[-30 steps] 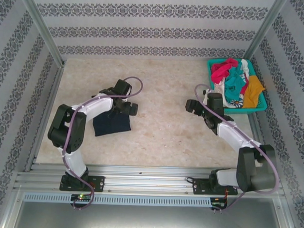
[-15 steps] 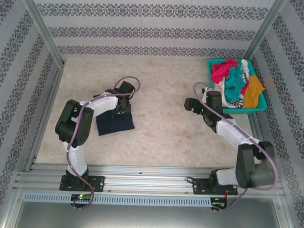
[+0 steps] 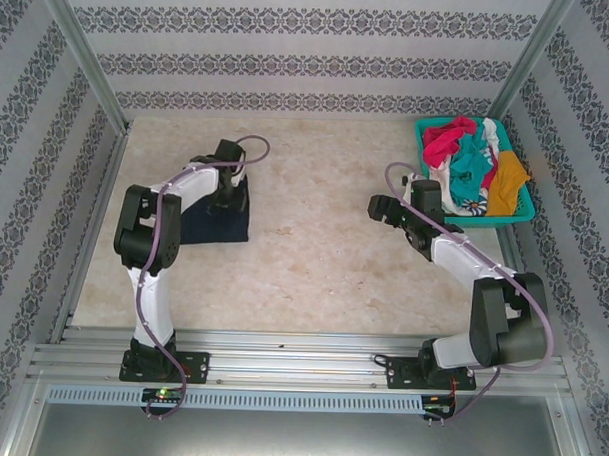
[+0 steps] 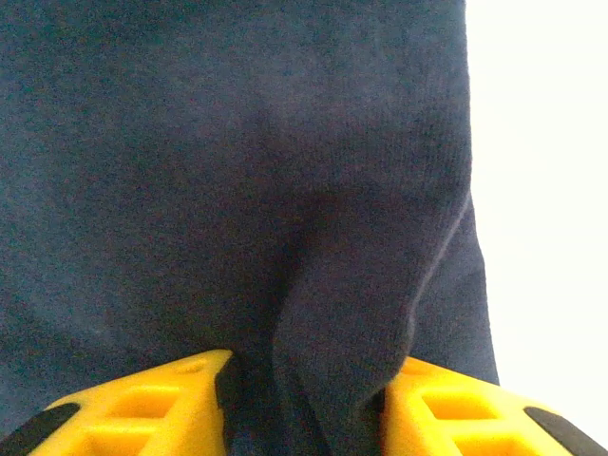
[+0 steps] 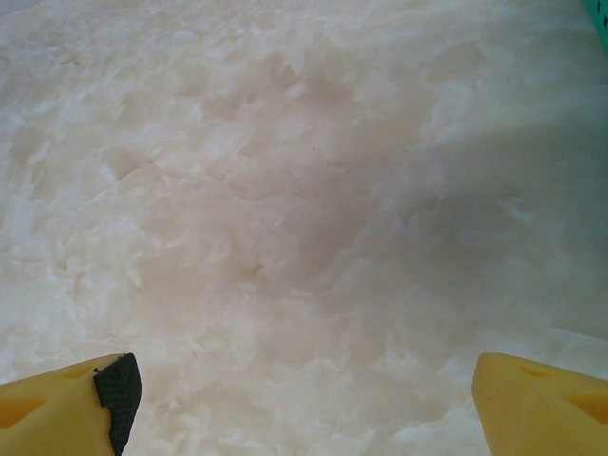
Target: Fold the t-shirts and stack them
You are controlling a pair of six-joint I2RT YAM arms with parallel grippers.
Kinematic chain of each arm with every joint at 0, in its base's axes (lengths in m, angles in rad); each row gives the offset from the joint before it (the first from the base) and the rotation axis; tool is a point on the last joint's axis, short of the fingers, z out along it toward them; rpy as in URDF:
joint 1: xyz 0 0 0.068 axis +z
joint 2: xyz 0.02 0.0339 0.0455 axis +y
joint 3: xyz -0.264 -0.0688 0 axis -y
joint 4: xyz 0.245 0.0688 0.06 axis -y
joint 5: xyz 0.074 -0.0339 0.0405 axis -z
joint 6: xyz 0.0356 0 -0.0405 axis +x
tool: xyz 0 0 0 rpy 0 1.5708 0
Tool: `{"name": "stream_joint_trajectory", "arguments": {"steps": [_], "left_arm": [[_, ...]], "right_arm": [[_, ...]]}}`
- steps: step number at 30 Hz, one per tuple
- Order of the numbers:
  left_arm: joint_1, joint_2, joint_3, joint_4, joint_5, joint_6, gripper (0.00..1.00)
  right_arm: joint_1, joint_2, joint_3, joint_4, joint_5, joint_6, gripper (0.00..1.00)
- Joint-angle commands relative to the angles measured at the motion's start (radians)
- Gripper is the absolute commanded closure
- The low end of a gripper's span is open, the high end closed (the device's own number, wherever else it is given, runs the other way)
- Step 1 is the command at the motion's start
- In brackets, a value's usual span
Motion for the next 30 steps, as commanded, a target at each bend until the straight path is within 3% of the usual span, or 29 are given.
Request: {"name": "stream_joint_trajectory", "arguments": {"steps": [1,12,18,25,30], "left_arm": [[0.090,0.106,0.027,-0.164,-0.032,0.176,0.56],[0.313,0.111,0.064,-0.159,-0.101,0.243,0.53],[0.326,0.070,0.034,-0.108,-0.080,0.226,0.42],[0.257,-0.240,-0.208,0.190,0.010,0.104,0.00],[0.198,-0.532,-0.526,0.499,0.071,-0.059,0.00]], "right_arm": [[0.002,0.016,0.044,-0.008,-0.017,-0.022,0.10],[0.002,0.057,0.086,-0.023,-0.023,-0.020,0.10],[0.016,0.059,0.092,-0.015,-0.026,-0.018,0.10],[0.022,0.008,0.078,0.005,-0.013,-0.096,0.03],[0.007,-0.067,0.011,0.074,0.063,-0.168,0.02]]}}
